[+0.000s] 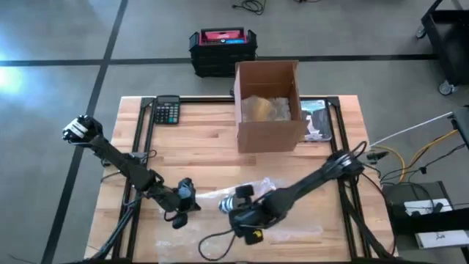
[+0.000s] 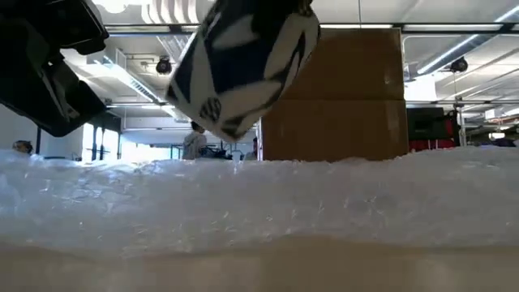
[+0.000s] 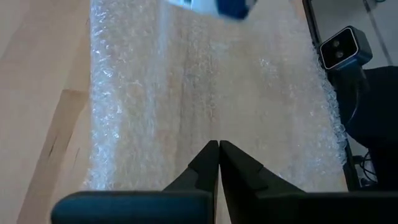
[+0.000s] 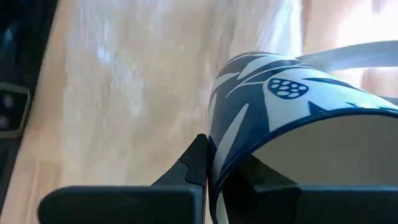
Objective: Wrap mug
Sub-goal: Wrap the blue patterned mug with the transparent bubble wrap
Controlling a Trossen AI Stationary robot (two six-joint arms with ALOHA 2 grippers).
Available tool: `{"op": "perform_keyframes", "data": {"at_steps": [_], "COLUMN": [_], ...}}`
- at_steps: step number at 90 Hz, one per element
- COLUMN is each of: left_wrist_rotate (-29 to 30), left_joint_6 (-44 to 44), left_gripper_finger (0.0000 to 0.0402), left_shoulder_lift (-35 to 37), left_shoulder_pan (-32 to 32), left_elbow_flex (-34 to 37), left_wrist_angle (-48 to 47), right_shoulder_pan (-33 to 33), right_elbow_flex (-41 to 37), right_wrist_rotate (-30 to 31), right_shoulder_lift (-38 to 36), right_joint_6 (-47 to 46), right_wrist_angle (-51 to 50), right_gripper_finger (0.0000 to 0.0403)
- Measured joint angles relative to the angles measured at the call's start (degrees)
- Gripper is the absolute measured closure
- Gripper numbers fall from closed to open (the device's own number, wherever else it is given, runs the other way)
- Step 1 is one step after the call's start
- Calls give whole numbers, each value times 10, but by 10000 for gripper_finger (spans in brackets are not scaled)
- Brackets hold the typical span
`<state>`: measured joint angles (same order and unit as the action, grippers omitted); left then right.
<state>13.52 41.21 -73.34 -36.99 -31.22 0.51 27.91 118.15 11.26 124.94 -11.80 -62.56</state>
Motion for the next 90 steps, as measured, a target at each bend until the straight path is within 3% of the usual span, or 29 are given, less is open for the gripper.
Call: {"op": "perform_keyframes", "data": {"at_steps": [10,46,64,90], "left_wrist_rotate": [-1,-2,-2,-8], "left_joint_6": [-1,-1,0,0], "left_gripper_finger": [402,402,402,402], "left_shoulder_lift": [0,0,0,0], "left_shoulder_pan": [0,0,0,-1], "left_elbow_flex": [0,0,0,0], "left_wrist_angle": [0,0,1,2], "right_shoulder_pan": [-5,-7,-7,-9], "right_elbow_flex": [42,61,61,61], "right_wrist_rotate": [-37,-58,-51,-83], "right_shoulder_lift": [38,74,75,62], "right_joint_6": [6,28,16,-2], "right_wrist_angle": [-55,-51,-32,-62], "right_gripper_finger": [396,385,340,237]}}
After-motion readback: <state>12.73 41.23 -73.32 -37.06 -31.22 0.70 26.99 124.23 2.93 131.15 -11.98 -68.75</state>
